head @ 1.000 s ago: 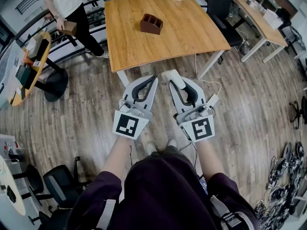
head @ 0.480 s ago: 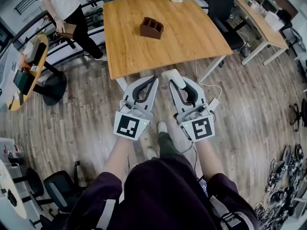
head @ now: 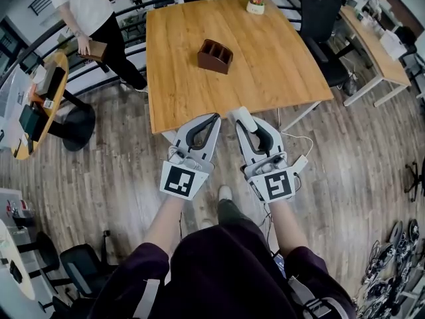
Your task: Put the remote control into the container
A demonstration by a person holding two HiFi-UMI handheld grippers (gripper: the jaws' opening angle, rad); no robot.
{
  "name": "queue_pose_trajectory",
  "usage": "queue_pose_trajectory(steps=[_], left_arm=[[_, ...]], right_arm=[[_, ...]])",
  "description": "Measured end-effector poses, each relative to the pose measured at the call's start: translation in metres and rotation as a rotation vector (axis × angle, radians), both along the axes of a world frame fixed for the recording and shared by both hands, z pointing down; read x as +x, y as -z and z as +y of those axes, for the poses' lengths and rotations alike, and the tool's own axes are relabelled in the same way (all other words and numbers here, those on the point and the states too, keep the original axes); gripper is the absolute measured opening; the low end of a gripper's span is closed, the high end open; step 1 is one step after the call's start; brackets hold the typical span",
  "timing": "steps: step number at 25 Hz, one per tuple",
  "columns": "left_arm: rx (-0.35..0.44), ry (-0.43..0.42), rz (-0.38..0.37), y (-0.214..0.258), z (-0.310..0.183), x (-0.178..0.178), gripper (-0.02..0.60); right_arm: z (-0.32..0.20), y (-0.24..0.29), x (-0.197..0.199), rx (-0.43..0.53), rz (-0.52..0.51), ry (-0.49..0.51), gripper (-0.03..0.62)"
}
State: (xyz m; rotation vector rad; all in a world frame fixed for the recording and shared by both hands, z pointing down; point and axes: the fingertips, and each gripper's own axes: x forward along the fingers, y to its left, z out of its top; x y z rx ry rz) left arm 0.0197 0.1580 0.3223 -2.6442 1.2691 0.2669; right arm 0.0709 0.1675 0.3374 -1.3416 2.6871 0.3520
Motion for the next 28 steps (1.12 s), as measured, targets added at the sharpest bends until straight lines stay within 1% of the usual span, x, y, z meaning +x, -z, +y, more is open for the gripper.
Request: queue_pose_trajectory(steps=[5, 11, 17, 24, 28], left_arm=[[-0.019, 0.036, -0.003, 0.002, -0.056, 0.013, 0.012], [-0.031, 0.076, -0.021, 0.002, -0.1, 0.029, 0.012], [-0.026, 0.09, -0.027, 0.003, -0.134, 0.024, 0.012], [-0.012, 0.081, -0.037, -0.004, -0.177, 0.016, 0.012], [-0.018, 0.075, -0.042, -0.008, -0.207, 0.01, 0.012]], right_arm=[[-0.056, 0.006, 0.017, -0.011, -0.004, 0.029, 0.103], [-0.099, 0.009, 0.037, -0.015, -0.018, 0.057, 0.103], [-0.129, 0.007, 0.031, -0.021, -0.035, 0.07, 0.103], [-0.173, -0.002, 0.022, -0.018, -0.033, 0.057, 0.103], [-0.203, -0.005, 0.016, -0.022, -0.036, 0.044, 0.103]])
